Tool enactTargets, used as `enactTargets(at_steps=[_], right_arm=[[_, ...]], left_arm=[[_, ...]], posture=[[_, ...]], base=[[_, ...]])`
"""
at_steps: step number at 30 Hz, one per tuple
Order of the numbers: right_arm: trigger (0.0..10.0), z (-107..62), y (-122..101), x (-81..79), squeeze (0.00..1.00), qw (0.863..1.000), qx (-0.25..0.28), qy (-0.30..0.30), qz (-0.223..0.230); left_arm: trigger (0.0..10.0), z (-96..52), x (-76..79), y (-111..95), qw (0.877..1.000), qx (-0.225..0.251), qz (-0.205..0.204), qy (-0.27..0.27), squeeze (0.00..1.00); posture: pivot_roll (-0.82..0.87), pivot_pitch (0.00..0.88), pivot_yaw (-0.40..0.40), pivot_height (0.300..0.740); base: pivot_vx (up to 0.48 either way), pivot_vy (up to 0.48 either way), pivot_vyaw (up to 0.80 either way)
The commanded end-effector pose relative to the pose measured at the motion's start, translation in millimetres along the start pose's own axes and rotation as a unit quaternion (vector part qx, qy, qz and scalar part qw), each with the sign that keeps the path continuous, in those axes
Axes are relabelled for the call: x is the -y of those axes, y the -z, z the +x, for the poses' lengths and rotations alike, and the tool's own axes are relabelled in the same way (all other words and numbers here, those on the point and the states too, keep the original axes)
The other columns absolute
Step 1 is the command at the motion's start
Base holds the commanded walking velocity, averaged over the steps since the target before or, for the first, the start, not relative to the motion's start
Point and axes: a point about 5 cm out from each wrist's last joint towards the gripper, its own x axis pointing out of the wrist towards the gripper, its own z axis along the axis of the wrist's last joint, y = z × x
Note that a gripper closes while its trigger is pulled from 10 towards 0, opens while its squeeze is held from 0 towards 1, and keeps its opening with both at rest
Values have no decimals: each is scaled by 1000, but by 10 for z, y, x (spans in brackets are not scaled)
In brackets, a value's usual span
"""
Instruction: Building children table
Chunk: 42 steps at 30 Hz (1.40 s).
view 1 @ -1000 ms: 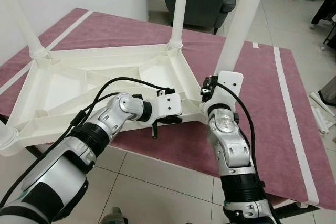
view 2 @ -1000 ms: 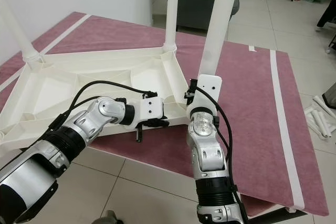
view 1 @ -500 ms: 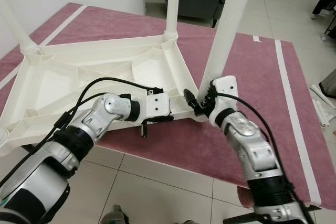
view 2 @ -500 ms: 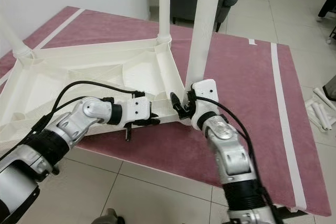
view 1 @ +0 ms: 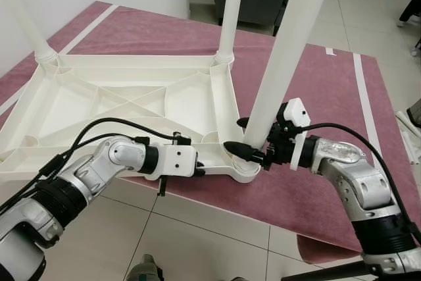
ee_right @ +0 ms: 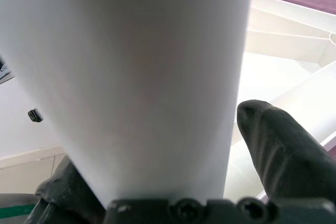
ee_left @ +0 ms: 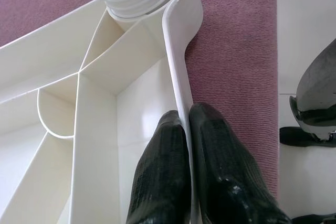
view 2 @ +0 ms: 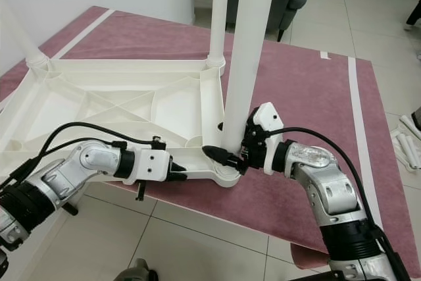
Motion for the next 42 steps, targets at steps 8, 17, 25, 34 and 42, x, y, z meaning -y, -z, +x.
enactTargets(at_steps=[8,17,25,34,42], right_arm=[[10000,30,-82,38,0,999,13,30,-15],[10000,30,-82,38,0,999,13,30,-15],[10000,30,-82,38,0,999,13,30,-15],[10000,30,-82,38,0,999,13,30,-15],[10000,30,-82,38,0,999,13,30,-15]], left_arm=[[0,57,117,-307,970,46,104,216,0],[0,57,117,-307,970,46,104,216,0],[0,57,117,-307,970,46,104,216,0],[0,57,117,-307,970,46,104,216,0],[0,57,117,-307,970,46,104,216,0]], posture=[[107,46,-18,740],[107,46,-18,740],[107,46,-18,740],[107,46,-18,740],[107,46,-18,740]], base=[[0,0,0],[0,0,0],[0,0,0],[0,0,0],[0,0,0]])
